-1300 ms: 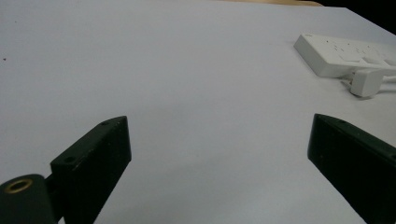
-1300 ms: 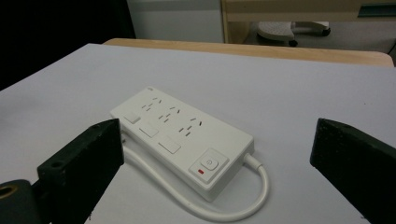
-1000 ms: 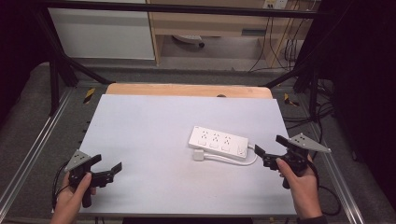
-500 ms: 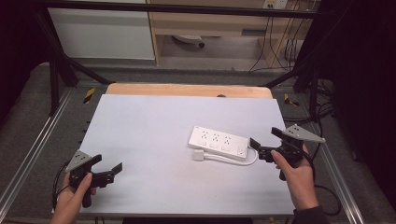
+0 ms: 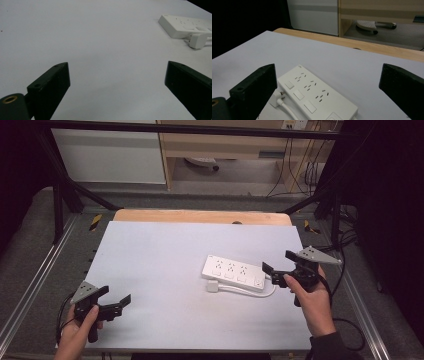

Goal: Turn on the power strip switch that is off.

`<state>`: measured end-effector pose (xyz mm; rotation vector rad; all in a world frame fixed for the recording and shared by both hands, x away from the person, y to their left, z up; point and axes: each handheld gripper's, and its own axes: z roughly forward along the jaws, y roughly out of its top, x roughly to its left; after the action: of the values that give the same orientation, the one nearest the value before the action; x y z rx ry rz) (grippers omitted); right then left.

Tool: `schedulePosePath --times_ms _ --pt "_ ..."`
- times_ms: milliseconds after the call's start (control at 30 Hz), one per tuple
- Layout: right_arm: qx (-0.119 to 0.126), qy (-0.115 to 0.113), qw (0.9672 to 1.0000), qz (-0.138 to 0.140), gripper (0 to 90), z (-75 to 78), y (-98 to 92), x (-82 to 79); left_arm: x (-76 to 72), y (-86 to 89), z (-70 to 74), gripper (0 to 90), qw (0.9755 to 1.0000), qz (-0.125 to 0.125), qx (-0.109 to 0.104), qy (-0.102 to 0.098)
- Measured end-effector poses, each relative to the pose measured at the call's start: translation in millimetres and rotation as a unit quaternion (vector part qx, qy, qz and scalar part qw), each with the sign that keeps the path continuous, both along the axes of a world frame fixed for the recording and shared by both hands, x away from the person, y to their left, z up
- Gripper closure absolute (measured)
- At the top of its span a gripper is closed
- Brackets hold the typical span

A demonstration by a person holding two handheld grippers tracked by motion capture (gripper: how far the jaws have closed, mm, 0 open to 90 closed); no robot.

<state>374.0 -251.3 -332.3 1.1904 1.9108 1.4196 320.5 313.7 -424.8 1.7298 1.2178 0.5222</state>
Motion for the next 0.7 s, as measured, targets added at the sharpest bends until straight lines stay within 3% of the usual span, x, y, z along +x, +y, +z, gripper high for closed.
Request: schedulePosePath --times_ms 700 --pt "-0.012 -0.006 0.9998 0.013 2.8 13.4 21.0 21.0 0.0 0.0 -0.4 6.1 1.0000 0.002 0.006 -0.001"
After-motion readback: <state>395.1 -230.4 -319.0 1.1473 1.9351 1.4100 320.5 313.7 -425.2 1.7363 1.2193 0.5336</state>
